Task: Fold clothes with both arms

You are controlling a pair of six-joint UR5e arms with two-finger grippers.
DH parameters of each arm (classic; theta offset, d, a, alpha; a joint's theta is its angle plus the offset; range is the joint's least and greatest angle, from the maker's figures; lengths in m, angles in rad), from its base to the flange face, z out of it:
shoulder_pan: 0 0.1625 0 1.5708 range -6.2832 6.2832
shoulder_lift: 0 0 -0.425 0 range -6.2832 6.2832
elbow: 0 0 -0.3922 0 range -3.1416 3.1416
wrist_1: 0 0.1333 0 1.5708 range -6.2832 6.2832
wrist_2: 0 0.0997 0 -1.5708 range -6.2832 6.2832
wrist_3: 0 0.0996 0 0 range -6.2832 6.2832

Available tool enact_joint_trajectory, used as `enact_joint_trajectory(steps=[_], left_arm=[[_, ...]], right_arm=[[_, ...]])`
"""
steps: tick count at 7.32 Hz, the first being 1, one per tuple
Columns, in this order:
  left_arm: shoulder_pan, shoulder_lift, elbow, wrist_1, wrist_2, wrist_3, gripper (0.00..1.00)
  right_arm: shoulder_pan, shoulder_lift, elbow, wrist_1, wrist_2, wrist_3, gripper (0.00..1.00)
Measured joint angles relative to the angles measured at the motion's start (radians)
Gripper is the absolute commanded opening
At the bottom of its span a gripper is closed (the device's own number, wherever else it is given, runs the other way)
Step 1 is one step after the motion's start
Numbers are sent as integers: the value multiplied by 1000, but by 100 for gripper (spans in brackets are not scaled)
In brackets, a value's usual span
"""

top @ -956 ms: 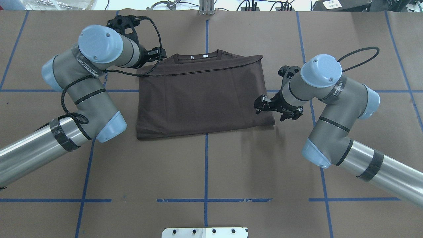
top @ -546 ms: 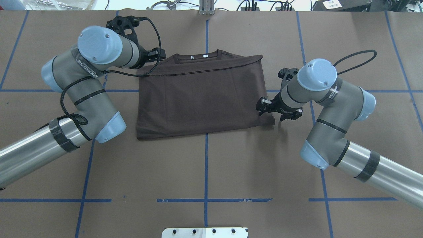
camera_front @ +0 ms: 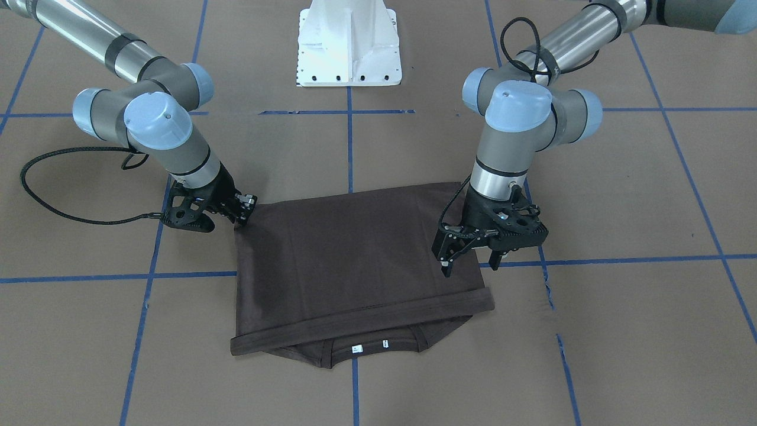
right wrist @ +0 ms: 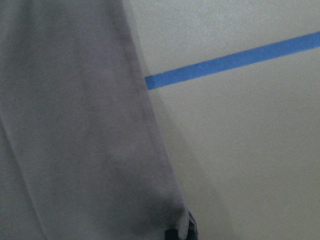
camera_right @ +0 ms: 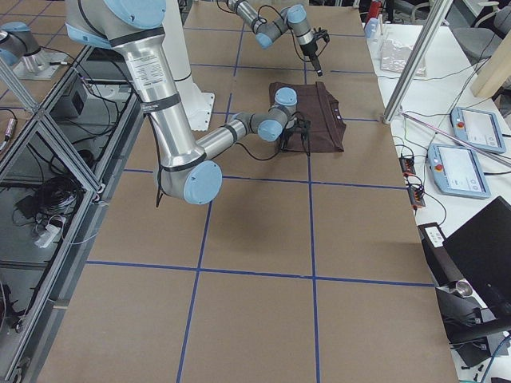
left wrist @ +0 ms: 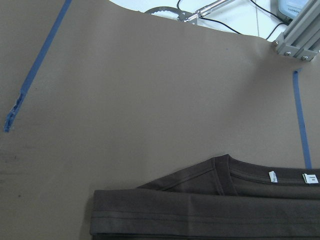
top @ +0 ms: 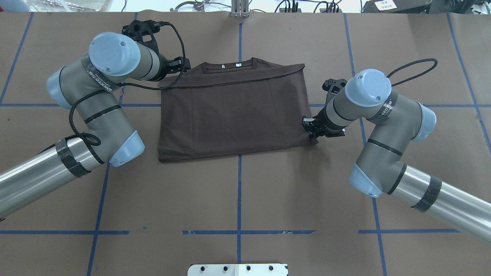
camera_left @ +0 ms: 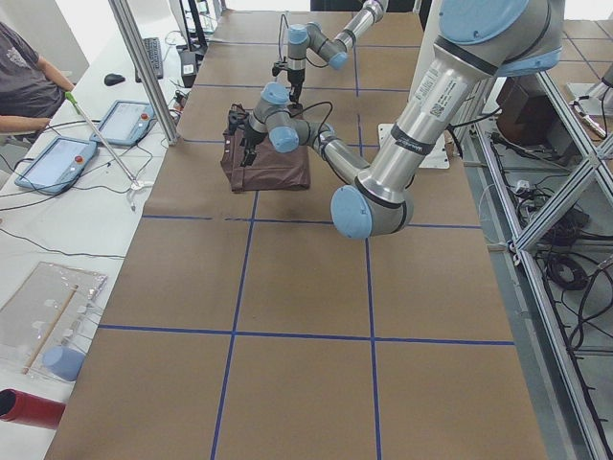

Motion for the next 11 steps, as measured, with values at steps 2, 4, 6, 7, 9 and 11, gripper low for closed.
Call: enact_joint_trajectory(steps=[2, 4, 6, 7, 9, 11], left_arm=[[0, -1, 0, 0, 1, 1, 100], [1, -6, -3, 3, 0, -3, 100], [2, -7, -22, 8, -2, -5, 100], [3, -5, -32, 9, -2, -6, 100], [6, 1, -57, 10, -6, -7, 100], [25, 35, -99, 11, -48, -11, 100]], right_arm=[[-18, -34, 50, 0, 2, -1, 0], [-100, -215, 248, -1, -15, 3, 0], [-270, -456, 467, -2, -107, 40, 0], [-360, -532, 529, -2, -138, 78, 29], [-485, -586, 586, -2, -155, 144, 100], [-481, -579, 620, 2, -164, 163, 100]])
